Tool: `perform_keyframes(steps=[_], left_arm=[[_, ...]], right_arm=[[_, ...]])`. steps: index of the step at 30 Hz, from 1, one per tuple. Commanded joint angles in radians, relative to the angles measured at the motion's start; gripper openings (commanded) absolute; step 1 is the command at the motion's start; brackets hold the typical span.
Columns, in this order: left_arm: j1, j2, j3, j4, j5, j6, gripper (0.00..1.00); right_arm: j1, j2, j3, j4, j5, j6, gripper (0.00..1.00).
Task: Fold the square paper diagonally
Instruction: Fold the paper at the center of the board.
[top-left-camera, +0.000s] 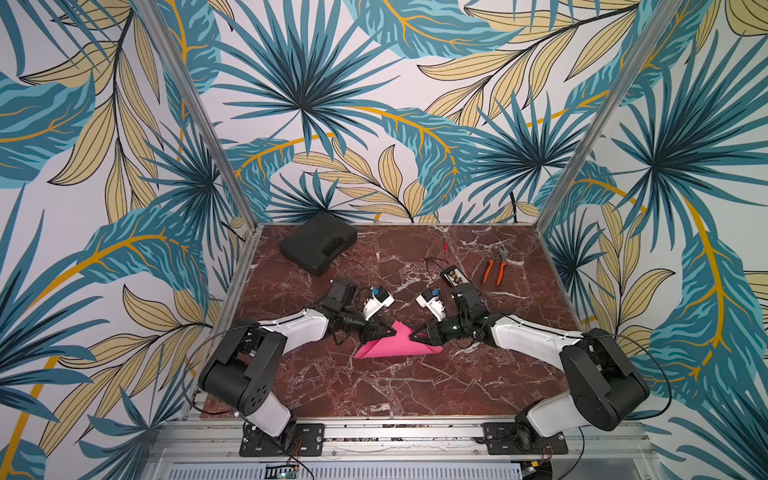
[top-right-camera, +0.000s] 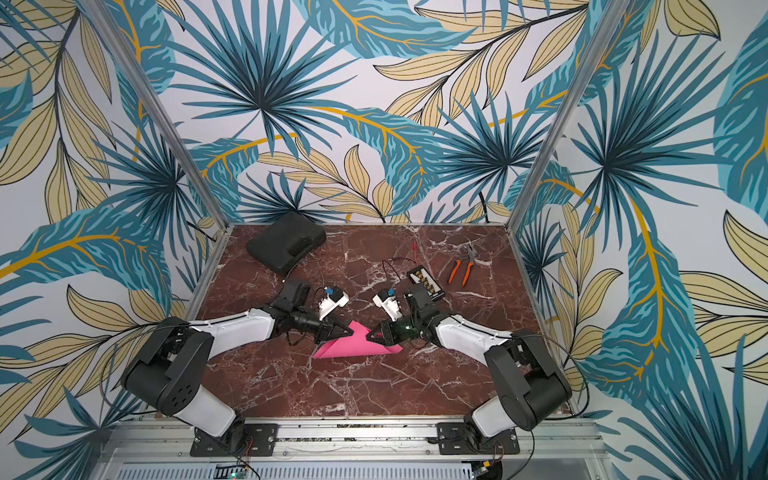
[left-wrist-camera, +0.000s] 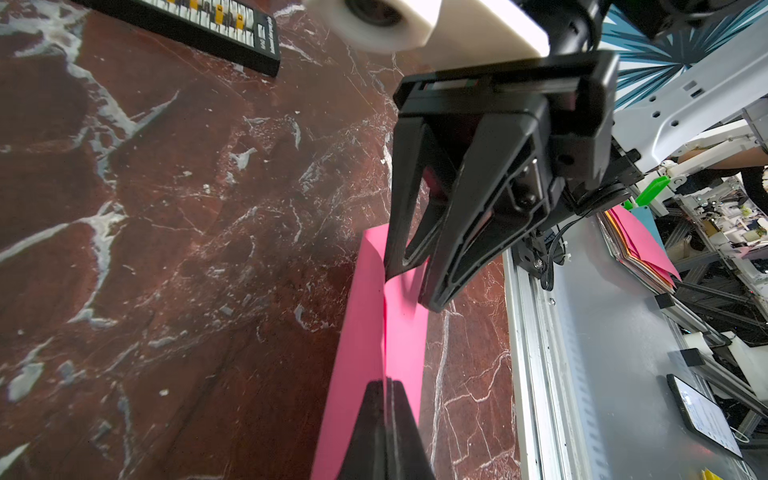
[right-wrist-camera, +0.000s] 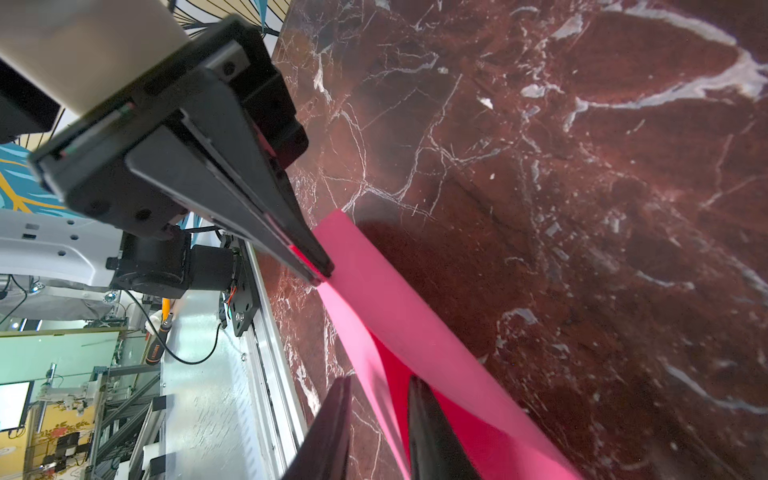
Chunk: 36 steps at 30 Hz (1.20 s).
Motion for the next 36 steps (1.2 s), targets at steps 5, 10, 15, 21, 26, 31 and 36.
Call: perform_keyframes(steps=[5,10,15,21,26,31,36], left_arm=[[0.004,0.020,0.042,-0.008,0.007,0.000,0.00],[0.004,0.021,0.043,-0.008,0.010,-0.003,0.02],[0.004,0.026,0.048,-0.015,0.009,-0.004,0.08],[0.004,0.030,0.049,-0.013,0.010,-0.010,0.12],[0.004,0.031,0.051,-0.011,0.013,-0.013,0.14],[0.003,0.036,0.054,-0.009,0.015,-0.019,0.15],[0.002,0.041,0.055,-0.009,0.017,-0.026,0.16]], right_arm=[[0.016,0.034,0.044,-0.071,0.012,-0.051,0.18],[0.030,0.053,0.060,-0.092,0.026,-0.067,0.11],[0.041,0.059,0.072,-0.109,0.036,-0.082,0.05],[0.048,0.059,0.077,-0.122,0.045,-0.093,0.01],[0.053,0.056,0.082,-0.136,0.050,-0.104,0.00],[0.057,0.051,0.089,-0.148,0.058,-0.112,0.00],[0.067,0.056,0.104,-0.171,0.064,-0.126,0.00]])
